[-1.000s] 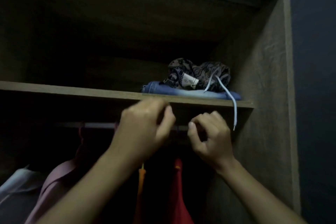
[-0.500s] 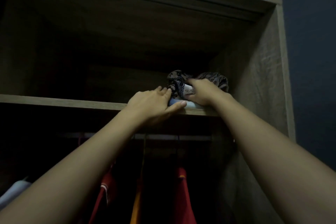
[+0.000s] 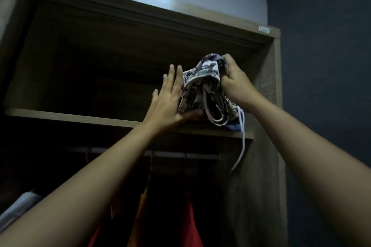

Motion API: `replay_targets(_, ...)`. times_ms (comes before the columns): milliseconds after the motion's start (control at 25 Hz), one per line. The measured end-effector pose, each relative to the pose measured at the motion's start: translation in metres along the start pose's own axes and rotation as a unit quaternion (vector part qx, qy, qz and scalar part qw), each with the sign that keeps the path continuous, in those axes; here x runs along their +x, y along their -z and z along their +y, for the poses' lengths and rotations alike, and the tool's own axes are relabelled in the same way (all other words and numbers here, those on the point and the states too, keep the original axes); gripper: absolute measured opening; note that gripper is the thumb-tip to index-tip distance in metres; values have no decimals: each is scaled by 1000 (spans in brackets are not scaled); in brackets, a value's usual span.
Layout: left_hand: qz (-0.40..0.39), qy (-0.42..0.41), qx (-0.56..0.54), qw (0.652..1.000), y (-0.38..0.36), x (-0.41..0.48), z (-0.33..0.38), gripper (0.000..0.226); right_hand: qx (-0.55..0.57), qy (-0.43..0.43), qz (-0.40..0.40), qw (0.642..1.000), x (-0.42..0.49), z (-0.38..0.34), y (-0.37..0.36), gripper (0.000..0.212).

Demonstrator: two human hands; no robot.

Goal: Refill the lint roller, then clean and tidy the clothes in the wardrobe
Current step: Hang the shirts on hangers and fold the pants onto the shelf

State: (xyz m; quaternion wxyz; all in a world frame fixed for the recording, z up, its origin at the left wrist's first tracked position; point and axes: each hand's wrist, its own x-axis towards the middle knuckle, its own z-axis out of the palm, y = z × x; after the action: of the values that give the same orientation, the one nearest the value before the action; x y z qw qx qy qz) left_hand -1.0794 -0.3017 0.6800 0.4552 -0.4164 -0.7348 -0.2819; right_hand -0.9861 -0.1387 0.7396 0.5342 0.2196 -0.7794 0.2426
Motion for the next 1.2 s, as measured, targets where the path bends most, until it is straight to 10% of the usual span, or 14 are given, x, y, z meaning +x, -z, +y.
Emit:
replay_targets(240,81,-18,-299,950,42,-5,82,103,137,-11,35,990,-21,-53,60,37)
replay_targets(440,32,-14,-278,960,55,-47,127,36,159,-83,-17,984,-83,-61,91,39)
replay_targets(560,-4,31,-264,964,45,-77,147,31,206,-144,-42,967,-137,-57,99,33)
replay_targets(800,-28,57,-283,957,26,-120,173,38,180,-286,-245,909,-289,-35,87,93)
replay_targets(960,-39,96,-287,952,25,-128,170,38,152,-343,-345,860,-359,-47,48,41)
replay_targets(1200,-107,147,-168,969,46,-136,155,66,273,-401,-145,862,-341,-33,52,30)
